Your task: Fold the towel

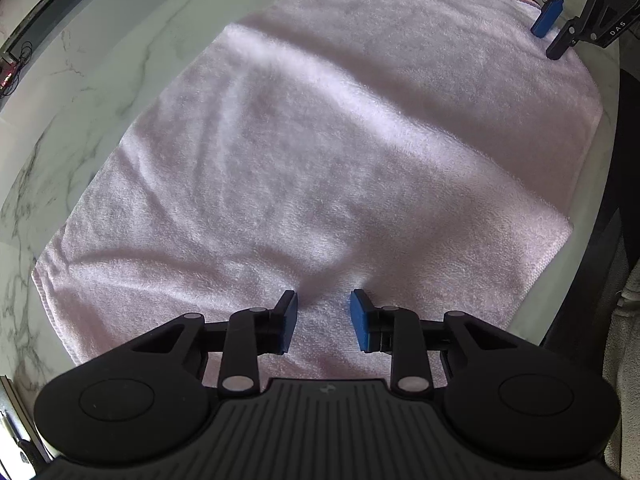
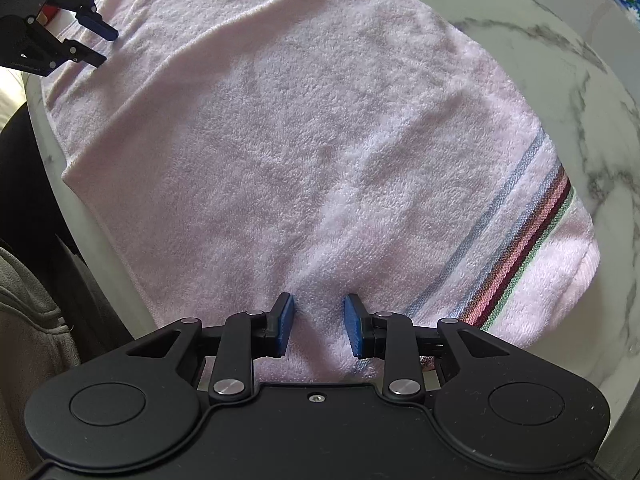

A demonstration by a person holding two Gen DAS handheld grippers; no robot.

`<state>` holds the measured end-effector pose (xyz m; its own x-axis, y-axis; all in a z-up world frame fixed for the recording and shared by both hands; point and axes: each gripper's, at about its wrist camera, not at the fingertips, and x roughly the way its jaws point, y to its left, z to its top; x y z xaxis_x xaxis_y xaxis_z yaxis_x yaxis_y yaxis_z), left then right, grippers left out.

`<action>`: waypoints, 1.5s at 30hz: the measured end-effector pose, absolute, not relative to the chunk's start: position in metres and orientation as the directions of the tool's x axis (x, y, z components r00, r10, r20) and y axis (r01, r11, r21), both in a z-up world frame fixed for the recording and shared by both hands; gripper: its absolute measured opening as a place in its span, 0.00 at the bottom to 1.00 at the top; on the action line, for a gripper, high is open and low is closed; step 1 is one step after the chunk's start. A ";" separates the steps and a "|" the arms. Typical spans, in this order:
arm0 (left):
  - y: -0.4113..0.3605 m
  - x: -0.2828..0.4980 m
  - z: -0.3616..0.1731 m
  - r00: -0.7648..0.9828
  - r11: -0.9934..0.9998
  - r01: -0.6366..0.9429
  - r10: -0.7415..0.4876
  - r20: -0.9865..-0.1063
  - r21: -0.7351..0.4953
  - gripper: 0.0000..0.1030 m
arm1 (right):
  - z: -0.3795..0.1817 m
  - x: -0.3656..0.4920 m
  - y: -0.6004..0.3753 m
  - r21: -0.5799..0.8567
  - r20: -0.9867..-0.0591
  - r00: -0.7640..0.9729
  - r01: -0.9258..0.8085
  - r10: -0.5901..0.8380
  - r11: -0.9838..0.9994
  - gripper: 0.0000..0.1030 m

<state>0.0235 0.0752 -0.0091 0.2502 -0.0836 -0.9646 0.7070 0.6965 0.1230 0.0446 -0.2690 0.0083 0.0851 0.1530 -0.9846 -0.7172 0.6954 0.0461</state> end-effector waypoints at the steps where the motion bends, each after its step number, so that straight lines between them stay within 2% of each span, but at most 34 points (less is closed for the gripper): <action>1: 0.075 0.024 -0.009 0.251 0.698 0.705 -0.082 -0.964 0.125 0.27 | 0.008 0.044 -0.269 0.045 -0.985 0.086 -0.719 0.153 0.694 0.27; 5: 0.074 0.033 0.002 0.277 0.728 0.669 -0.061 -0.959 0.147 0.27 | 0.013 0.048 -0.267 0.046 -0.983 0.093 -0.714 0.160 0.698 0.27; 7: 0.073 0.037 0.012 0.281 0.766 0.633 -0.092 -0.955 0.112 0.27 | 0.020 0.053 -0.261 0.048 -0.979 0.104 -0.719 0.176 0.693 0.27; 10: 0.068 0.039 0.028 0.263 0.824 0.567 -0.178 -0.948 0.003 0.31 | 0.023 0.050 -0.247 0.040 -0.975 0.112 -0.757 0.189 0.652 0.27; 12: 0.062 0.040 0.035 0.244 0.851 0.521 -0.230 -0.942 -0.073 0.38 | 0.022 0.046 -0.235 0.030 -0.975 0.113 -0.788 0.192 0.616 0.27; 16: 0.043 0.044 0.037 0.196 0.891 0.399 -0.313 -0.929 -0.216 0.38 | 0.017 0.035 -0.221 0.033 -0.974 0.098 -0.828 0.202 0.560 0.27; 18: 0.033 0.047 0.032 0.171 0.898 0.364 -0.326 -0.930 -0.248 0.38 | 0.013 0.028 -0.216 0.033 -0.977 0.087 -0.842 0.196 0.539 0.27; 27: 0.001 0.050 0.013 0.128 0.942 0.275 -0.235 -0.964 -0.193 0.38 | 0.007 0.013 -0.201 0.023 -0.975 0.090 -0.867 0.201 0.498 0.27; 34: -0.008 0.044 0.007 0.130 0.954 0.267 -0.178 -0.976 -0.138 0.38 | 0.007 0.008 -0.196 0.035 -0.973 0.082 -0.874 0.218 0.484 0.27; 37: -0.010 0.043 0.002 0.118 0.955 0.247 -0.200 -0.973 -0.166 0.32 | 0.007 0.007 -0.196 0.044 -0.971 0.076 -0.876 0.227 0.481 0.27; 42: -0.014 0.038 0.000 0.132 0.961 0.240 -0.170 -0.977 -0.135 0.12 | 0.007 0.005 -0.193 0.047 -0.972 0.066 -0.885 0.225 0.463 0.27; 45: -0.013 0.037 -0.002 0.136 0.963 0.240 -0.161 -0.978 -0.125 0.06 | 0.007 0.007 -0.191 0.053 -0.975 0.051 -0.892 0.216 0.449 0.27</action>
<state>0.0374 -0.0134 -0.0016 0.1357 -0.1609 -0.9776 0.2402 0.9626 -0.1251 0.0075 -0.1914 0.0073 0.0511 0.2156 -0.9751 -0.8920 0.4490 0.0526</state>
